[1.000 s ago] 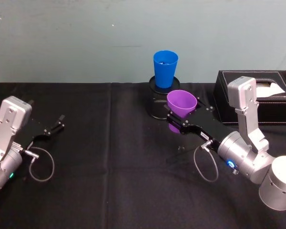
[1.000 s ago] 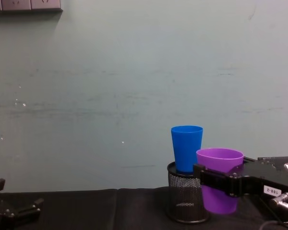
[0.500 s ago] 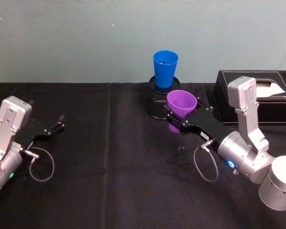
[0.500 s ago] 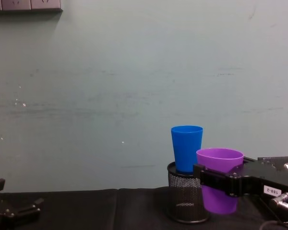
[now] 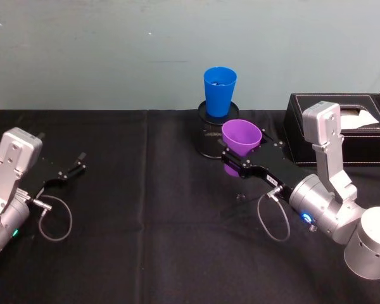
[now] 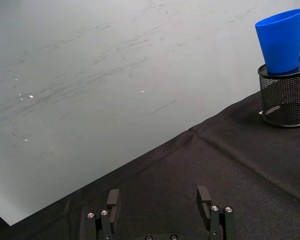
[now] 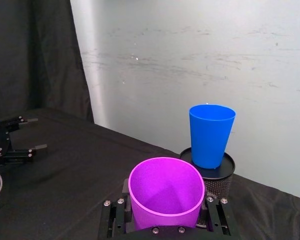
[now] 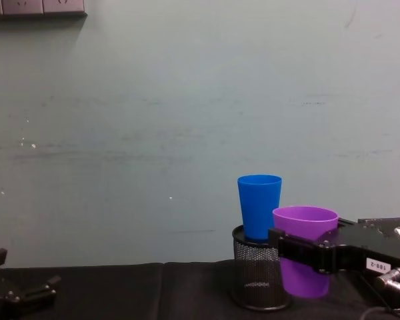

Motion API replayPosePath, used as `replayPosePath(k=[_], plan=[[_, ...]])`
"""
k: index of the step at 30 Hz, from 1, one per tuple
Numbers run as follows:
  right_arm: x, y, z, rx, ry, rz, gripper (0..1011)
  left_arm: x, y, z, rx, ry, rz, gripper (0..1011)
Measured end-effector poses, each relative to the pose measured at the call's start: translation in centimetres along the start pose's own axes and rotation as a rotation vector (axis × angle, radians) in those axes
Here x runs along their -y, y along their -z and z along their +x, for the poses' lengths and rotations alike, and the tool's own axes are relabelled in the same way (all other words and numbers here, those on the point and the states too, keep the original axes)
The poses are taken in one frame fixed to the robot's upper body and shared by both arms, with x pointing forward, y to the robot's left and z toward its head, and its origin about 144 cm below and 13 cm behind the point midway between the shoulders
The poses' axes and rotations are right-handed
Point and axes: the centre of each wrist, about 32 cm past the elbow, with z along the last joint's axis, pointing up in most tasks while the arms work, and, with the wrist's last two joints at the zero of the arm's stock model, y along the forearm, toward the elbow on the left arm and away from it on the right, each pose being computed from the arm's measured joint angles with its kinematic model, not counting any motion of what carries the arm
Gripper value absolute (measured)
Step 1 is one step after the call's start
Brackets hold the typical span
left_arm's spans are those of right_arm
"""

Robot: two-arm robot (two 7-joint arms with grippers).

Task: Pick up one cup with a gripper and tap it against the other cup.

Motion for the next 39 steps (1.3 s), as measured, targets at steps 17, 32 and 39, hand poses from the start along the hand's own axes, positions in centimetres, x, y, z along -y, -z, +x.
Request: replayPosePath(k=[17,32,39], plan=[[0.0,0.0,0.0,0.000,0.000,0.000,726,0.0,0.0,0.0,0.000,0.000,0.000,1000],[-2.1,-1.1,0.8,0.007,-0.017,0.001,726,0.0,0.0,0.0,0.000,0.000,0.000,1000],[-4.4,-1.5,1.6,-0.024,-0.015,-0.036,726,0.0,0.0,0.0,0.000,0.000,0.000,1000]])
